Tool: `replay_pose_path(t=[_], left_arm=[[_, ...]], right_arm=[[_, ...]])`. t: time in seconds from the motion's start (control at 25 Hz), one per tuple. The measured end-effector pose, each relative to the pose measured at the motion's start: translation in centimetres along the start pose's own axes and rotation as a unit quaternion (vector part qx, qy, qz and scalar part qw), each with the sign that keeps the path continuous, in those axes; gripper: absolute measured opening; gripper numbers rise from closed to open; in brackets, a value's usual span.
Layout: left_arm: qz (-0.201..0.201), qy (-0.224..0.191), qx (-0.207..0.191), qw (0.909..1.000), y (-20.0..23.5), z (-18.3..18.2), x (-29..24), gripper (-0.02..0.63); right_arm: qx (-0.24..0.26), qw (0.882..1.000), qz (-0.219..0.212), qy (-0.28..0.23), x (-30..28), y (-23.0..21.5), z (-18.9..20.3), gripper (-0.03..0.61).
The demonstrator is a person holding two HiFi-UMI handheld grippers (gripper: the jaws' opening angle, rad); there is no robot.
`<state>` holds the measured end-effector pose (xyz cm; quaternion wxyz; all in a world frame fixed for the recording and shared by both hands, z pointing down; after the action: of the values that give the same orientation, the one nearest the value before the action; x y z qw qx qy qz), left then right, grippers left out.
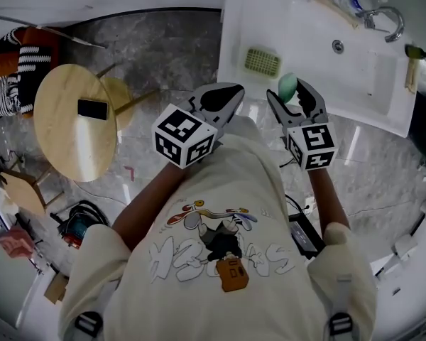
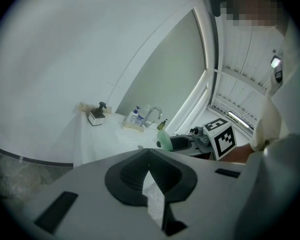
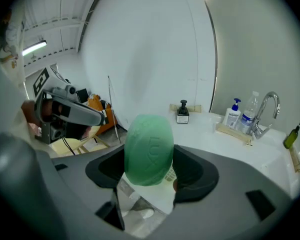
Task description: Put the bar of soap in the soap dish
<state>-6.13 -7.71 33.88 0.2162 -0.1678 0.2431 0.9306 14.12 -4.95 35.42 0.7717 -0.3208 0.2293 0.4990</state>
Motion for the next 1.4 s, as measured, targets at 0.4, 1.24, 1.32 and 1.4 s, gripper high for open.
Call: replay_pose_path(t=[0.4,1.24,1.32,1.4], left_arm=[[-0.004,0.024,-0.005,0.9997,0.5,0.8,-1.8,0.008],[-0.024,0.051,-0.010,0.9983,2.0,1.5,-3.4,0.008],[-0.026,0.061,-0.026,0.9975,2.2,1.7,-3.8,0.008],[-0.025,0.071,-0.040,0.9964,2.3,1.9,-4.2,0.008]], right_arm=[[0.067,0.996,-0.005,0.053,-2.4,-1.3,0.5,0.287],[0.161,0.978,-0.031,0.129,-7.5,-3.0,0.5,0.287],[0.167,0.975,-0.035,0.141,-8.2,-3.3,0.7,0.287],[0.175,0.971,-0.040,0.154,-8.9,-3.6,0.9,0.287]])
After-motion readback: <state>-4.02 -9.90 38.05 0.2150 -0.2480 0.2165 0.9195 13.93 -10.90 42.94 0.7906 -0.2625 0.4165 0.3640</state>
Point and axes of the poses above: the fingertips, and each gripper's own axes: x backward along the fingers, y to its left, z out of its underside, the point moved 9 cm from there along x, backward along the fingers, and after that the axes turned 12 degrees about -x, right-handed, at the moved point
